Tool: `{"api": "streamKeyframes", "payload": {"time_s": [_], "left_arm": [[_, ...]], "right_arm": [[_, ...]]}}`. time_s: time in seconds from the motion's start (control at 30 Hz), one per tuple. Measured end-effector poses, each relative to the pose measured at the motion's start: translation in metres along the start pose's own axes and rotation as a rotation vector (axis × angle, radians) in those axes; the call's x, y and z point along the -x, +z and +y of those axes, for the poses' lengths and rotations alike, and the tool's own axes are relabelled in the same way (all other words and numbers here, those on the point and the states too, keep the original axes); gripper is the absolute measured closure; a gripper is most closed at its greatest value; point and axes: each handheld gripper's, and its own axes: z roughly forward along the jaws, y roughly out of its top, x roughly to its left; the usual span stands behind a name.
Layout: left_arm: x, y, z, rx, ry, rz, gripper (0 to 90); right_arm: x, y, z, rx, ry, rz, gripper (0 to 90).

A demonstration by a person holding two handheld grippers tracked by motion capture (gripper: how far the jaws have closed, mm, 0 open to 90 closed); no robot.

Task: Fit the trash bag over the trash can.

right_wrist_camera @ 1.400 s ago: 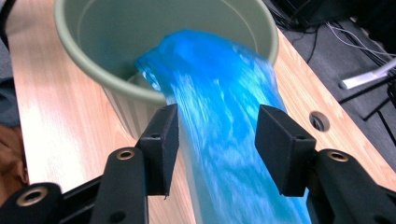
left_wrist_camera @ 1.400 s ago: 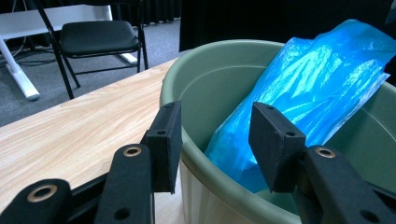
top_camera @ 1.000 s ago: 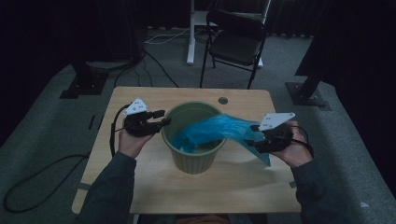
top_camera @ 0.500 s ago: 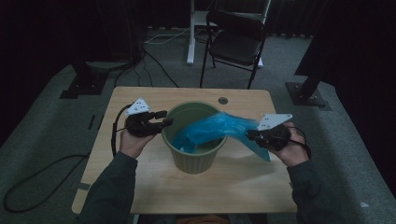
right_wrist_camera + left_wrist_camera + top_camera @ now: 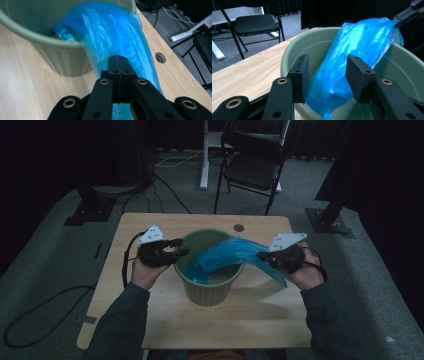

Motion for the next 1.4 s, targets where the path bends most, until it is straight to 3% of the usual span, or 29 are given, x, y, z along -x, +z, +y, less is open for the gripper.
{"api": "streamKeyframes", "payload": {"time_s": [0.37, 0.6, 0.9, 1.0, 1.4], "left_arm": [[0.009, 0.005, 0.007, -0.001, 0.032, -0.017, 52.4], [0.02, 0.014, 0.018, -0.008, 0.075, -0.036, 49.6], [0.034, 0.033, 0.033, -0.047, 0.13, -0.047, 47.4], [0.038, 0.041, 0.038, -0.053, 0.131, -0.053, 47.5], [0.045, 0.059, 0.052, -0.097, 0.166, -0.025, 52.4]], "right_arm": [[-0.003, 0.01, 0.024, 0.02, -0.041, 0.033, 90.0], [-0.007, 0.01, 0.042, 0.048, -0.075, 0.062, 90.0], [-0.009, 0.009, 0.05, 0.067, -0.095, 0.083, 90.0], [-0.009, 0.009, 0.052, 0.078, -0.097, 0.088, 90.0], [-0.013, 0.008, 0.06, 0.107, -0.118, 0.116, 90.0]]}}
